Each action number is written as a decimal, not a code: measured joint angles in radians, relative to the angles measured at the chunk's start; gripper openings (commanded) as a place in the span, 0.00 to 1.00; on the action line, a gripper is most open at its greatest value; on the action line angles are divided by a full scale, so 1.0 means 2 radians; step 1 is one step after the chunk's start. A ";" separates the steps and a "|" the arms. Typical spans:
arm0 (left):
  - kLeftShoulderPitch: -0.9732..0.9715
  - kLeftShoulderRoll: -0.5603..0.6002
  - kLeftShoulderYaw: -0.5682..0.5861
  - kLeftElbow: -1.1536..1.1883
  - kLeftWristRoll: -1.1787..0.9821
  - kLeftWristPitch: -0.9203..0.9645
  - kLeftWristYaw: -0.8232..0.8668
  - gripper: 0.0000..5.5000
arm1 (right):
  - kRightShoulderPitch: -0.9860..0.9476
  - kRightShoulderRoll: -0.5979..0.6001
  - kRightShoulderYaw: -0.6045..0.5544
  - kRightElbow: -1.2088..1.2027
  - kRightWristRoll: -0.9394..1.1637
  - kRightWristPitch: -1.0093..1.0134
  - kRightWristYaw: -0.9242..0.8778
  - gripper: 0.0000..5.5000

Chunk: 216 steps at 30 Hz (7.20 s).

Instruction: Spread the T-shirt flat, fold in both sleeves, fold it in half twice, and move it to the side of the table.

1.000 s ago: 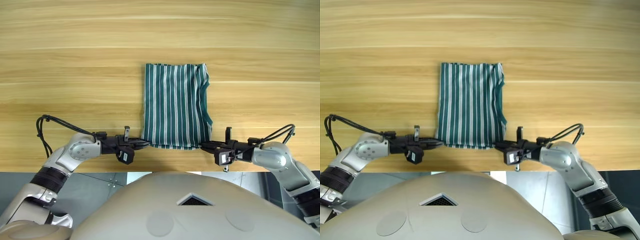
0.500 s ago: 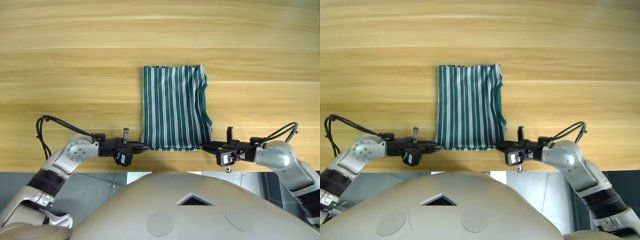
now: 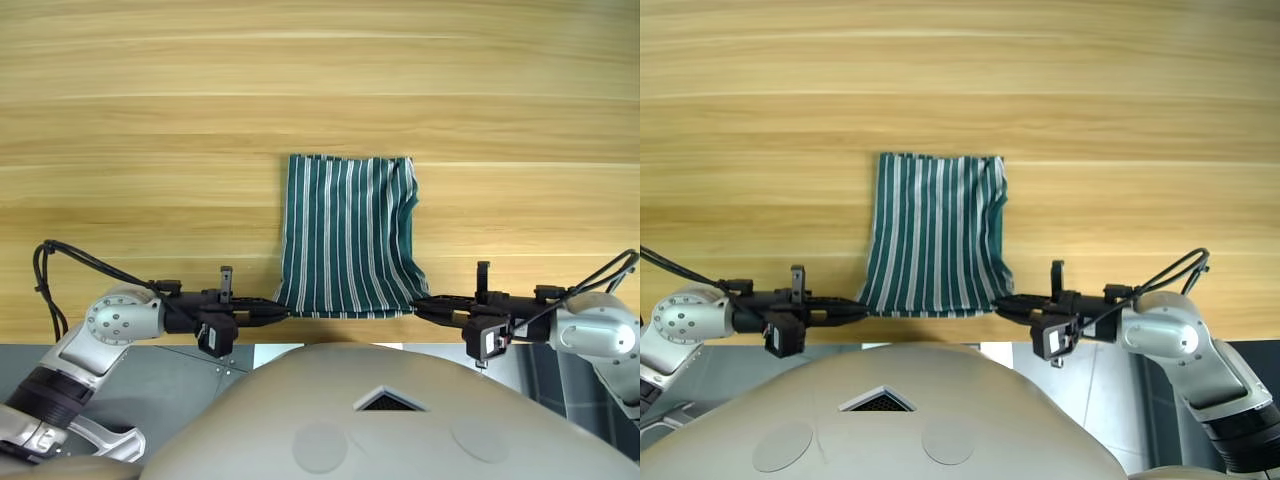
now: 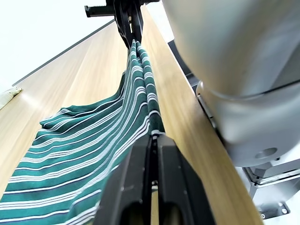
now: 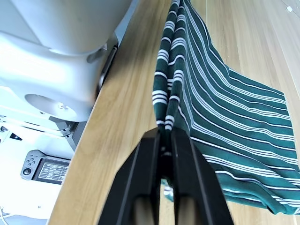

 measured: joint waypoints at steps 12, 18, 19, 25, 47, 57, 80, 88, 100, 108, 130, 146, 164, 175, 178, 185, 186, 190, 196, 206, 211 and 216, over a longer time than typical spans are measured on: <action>-0.011 -0.034 0.010 -0.002 -0.026 0.033 -0.005 0.00 | -0.021 0.021 -0.016 0.010 -0.008 0.011 -0.011 0.02; -0.071 -0.092 0.026 0.034 -0.020 0.068 0.008 0.00 | -0.119 0.075 -0.002 0.026 -0.038 0.075 -0.040 0.02; -0.076 -0.098 0.028 0.039 -0.020 0.071 0.010 0.00 | -0.130 0.080 0.001 0.028 -0.046 0.084 -0.043 0.02; -0.133 -0.150 0.052 0.076 -0.015 0.112 0.035 0.00 | -0.212 0.120 0.028 0.072 -0.106 0.132 -0.064 0.02; -0.326 -0.296 0.064 0.338 0.150 0.157 0.167 0.00 | -0.373 0.237 0.107 0.270 -0.251 0.171 -0.176 0.02; -0.465 -0.356 0.041 0.564 0.240 0.147 0.260 0.06 | -0.390 0.261 0.122 0.321 -0.289 0.216 -0.217 0.11; -0.610 -0.416 0.170 0.721 0.163 0.167 0.327 0.63 | -0.530 0.359 -0.097 0.627 0.032 0.186 -0.225 0.77; -0.575 -0.416 0.259 0.680 0.056 0.049 0.221 0.60 | -0.541 0.377 -0.114 0.626 0.035 0.082 -0.231 0.98; -0.413 -0.347 0.196 0.545 0.080 -0.142 0.055 0.24 | -0.536 0.415 0.027 0.508 -0.160 -0.022 -0.312 0.66; -0.418 -0.301 0.139 0.553 0.281 -0.148 0.213 0.00 | -0.562 0.406 0.091 0.552 -0.262 -0.002 -0.362 0.38; -0.536 -0.278 -0.080 0.593 0.552 -0.060 0.467 0.00 | -0.590 0.390 0.199 0.568 -0.322 0.050 -0.299 0.01; -0.549 -0.276 -0.129 0.605 0.557 -0.048 0.510 0.00 | -0.605 0.371 0.235 0.614 -0.359 0.110 -0.276 0.01; -0.527 -0.256 -0.132 0.553 0.504 -0.105 0.457 0.00 | -0.479 0.227 0.256 0.385 -0.270 0.042 -0.124 0.01; -0.469 -0.268 -0.131 0.496 0.366 -0.160 0.335 0.00 | -0.474 0.226 0.255 0.373 -0.268 0.055 -0.121 0.01; -0.463 -0.277 -0.129 0.479 0.336 -0.158 0.309 0.00 | -0.474 0.226 0.255 0.373 -0.268 0.056 -0.121 0.01; -0.462 -0.287 -0.130 0.509 0.391 -0.123 0.329 0.00 | -0.472 0.227 0.256 0.369 -0.269 0.063 -0.121 0.01; -0.469 -0.291 -0.130 0.519 0.397 -0.118 0.334 0.00 | -0.472 0.227 0.256 0.369 -0.269 0.064 -0.121 0.01; -0.502 -0.302 -0.130 0.573 0.415 -0.103 0.366 0.00 | -0.472 0.229 0.256 0.369 -0.270 0.065 -0.121 0.01; -0.539 -0.311 -0.114 0.660 0.411 -0.076 0.395 0.00 | -0.471 0.230 0.256 0.369 -0.270 0.066 -0.121 0.01; -0.568 -0.302 -0.089 0.726 0.402 0.018 0.410 0.00 | -0.451 0.230 0.250 0.342 -0.268 0.085 -0.122 0.01; -0.548 -0.293 -0.034 0.726 0.346 -0.029 0.385 0.00 | -0.416 0.242 0.209 0.308 -0.230 0.107 -0.136 0.01; -0.526 -0.292 0.025 0.707 0.277 -0.083 0.353 0.00 | -0.416 0.269 0.139 0.258 -0.161 0.135 -0.155 0.01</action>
